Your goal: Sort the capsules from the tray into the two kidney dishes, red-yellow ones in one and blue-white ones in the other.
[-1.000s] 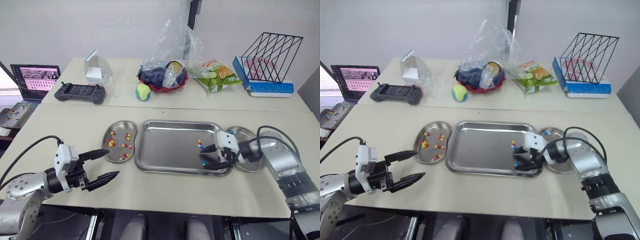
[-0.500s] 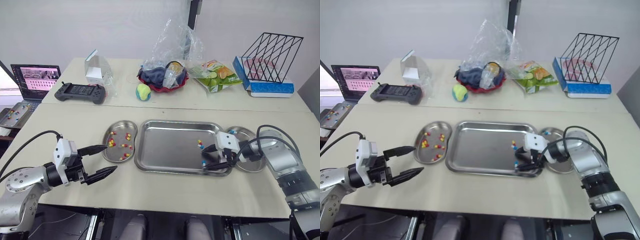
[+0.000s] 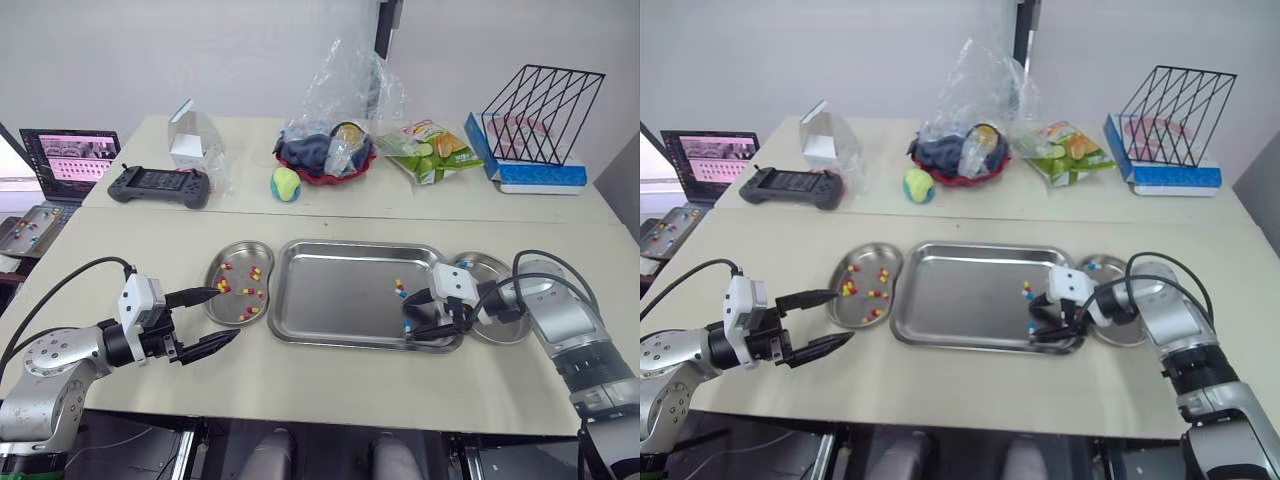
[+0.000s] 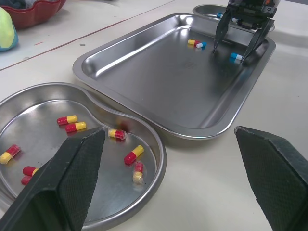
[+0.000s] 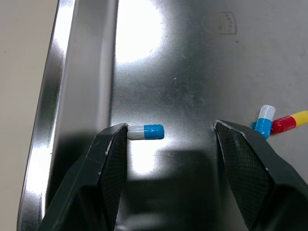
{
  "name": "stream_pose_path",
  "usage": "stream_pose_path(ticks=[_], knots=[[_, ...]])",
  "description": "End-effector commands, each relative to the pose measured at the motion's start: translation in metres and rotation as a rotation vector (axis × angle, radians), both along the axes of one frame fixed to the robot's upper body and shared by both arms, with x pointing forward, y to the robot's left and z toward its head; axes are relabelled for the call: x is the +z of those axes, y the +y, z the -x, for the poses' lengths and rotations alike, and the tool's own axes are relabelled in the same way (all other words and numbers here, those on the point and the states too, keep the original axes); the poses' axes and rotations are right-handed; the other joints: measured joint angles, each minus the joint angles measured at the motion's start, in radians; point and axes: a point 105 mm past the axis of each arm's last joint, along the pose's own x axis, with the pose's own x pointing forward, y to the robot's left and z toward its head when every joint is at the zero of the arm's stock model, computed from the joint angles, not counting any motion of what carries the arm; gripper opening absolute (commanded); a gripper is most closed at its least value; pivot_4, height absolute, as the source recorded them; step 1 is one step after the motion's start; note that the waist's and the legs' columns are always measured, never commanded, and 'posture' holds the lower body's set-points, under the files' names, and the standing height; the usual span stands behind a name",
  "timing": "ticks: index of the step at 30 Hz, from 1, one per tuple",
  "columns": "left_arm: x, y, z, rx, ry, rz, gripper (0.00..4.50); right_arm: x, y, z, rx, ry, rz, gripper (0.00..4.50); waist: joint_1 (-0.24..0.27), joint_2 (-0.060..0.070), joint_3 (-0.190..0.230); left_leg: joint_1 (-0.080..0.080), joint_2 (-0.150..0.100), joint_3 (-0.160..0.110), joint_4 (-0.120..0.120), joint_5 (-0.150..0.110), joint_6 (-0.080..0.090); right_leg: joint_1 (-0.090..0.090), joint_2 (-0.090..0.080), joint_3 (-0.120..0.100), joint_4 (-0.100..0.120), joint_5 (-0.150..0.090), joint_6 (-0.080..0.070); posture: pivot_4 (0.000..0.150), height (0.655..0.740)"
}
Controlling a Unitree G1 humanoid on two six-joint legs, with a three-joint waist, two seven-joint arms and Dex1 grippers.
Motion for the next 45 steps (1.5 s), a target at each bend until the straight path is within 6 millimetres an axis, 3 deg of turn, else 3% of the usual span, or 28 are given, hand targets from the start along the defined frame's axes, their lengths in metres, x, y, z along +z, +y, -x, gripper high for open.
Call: stream_pose_path(ticks=[1, 4, 15, 20, 21, 30, 35, 38, 40, 42, 45], knots=[[0.007, 0.0, -0.001, -0.005, -0.04, -0.019, 4.5, 0.0, 0.0, 0.001, 0.005, 0.001, -0.01, 2.78, 0.0, 0.0, 0.0, 0.0, 0.0, 0.0, 0.0, 0.0, 0.0, 0.0, 0.0, 0.0, 0.0, 0.0, 0.0, 0.15, 0.7391], [0.008, 0.003, -0.001, -0.005, -0.039, -0.034, 4.5, -0.003, 0.0, 0.002, 0.005, 0.007, -0.01, 1.89, 0.0, 0.0, 0.0, 0.0, 0.0, 0.0, 0.0, 0.0, 0.0, 0.0, 0.0, 0.0, 0.0, 0.0, 0.0, 0.15, 0.7391], [0.012, 0.004, -0.004, -0.006, -0.047, -0.042, 4.5, -0.007, 0.001, 0.004, -0.003, 0.016, -0.02, 1.89, -0.002, 0.0, 0.0, 0.0, 0.0, 0.0, 0.0, 0.0, 0.0, 0.0, 0.0, 0.0, 0.0, 0.0, 0.0, 0.15, 0.7391], [0.013, 0.003, -0.005, -0.009, -0.048, -0.042, 4.5, -0.007, 0.001, 0.005, -0.004, 0.015, -0.022, 0.4, -0.002, 0.0, 0.0, 0.001, 0.0, 0.0, 0.0, 0.0, 0.0, 0.0, 0.0, 0.0, 0.0, 0.0, 0.0, 0.15, 0.7391], [0.013, 0.003, -0.005, -0.01, -0.049, -0.042, 4.5, -0.007, 0.001, 0.004, -0.004, 0.007, -0.019, 0.32, -0.002, 0.0, 0.0, 0.001, 0.0, 0.0, 0.0, 0.0, 0.0, 0.001, 0.0, 0.0, 0.0, 0.0, 0.0, 0.15, 0.7391], [0.015, 0.005, -0.004, -0.015, -0.049, -0.039, 4.5, -0.002, 0.003, 0.004, 0.001, -0.015, -0.033, 0.32, -0.004, 0.0, 0.0, 0.001, 0.0, 0.0, 0.0, 0.0, 0.0, 0.001, 0.0, 0.0, 0.0, 0.0, 0.0, 0.15, 0.7391], [0.015, 0.005, -0.004, -0.018, -0.049, -0.041, 4.5, 0.032, 0.009, 0.005, -0.02, -0.017, -0.17, 0.32, -0.005, 0.0, 0.0, 0.0, 0.0, 0.0, 0.0, 0.0, 0.0, -0.001, 0.0, 0.0, 0.0, 0.0, 0.0, 0.15, 0.7391], [0.016, 0.005, -0.004, -0.018, -0.049, -0.041, 4.5, 0.04, 0.008, 0.006, -0.036, -0.016, -0.188, 0.32, -0.004, 0.0, 0.0, -0.001, 0.0, -0.001, 0.0, 0.0, 0.0, -0.001, 0.0, 0.0, 0.0, 0.0, 0.0, 0.15, 0.7391], [0.016, 0.005, -0.005, -0.02, -0.049, -0.04, 4.5, 0.052, 0.0, 0.004, -0.073, -0.035, -0.205, 0.32, -0.003, 0.0, 0.0, -0.001, 0.0, -0.001, 0.0, 0.0, 0.0, -0.001, 0.0, 0.0, 0.0, 0.0, 0.0, 0.15, 0.7391], [0.016, 0.005, -0.005, -0.024, -0.05, -0.037, 4.5, 0.066, -0.039, -0.006, -0.215, -0.107, -0.153, 0.32, 0.003, 0.001, 0.0, -0.002, 0.0, 0.0, 0.0, 0.0, 0.0, -0.002, 0.0, 0.0, 0.0, 0.0, 0.0, 0.15, 0.7391], [0.016, 0.005, -0.006, -0.027, -0.051, -0.035, 4.5, 0.068, -0.082, -0.01, -0.364, -0.157, -0.069, 0.32, 0.015, 0.001, 0.001, -0.004, -0.002, 0.0, 0.0, 0.0, 0.0, -0.004, -0.001, 0.0, 0.0, 0.0, 0.0, 0.15, 0.7391]])
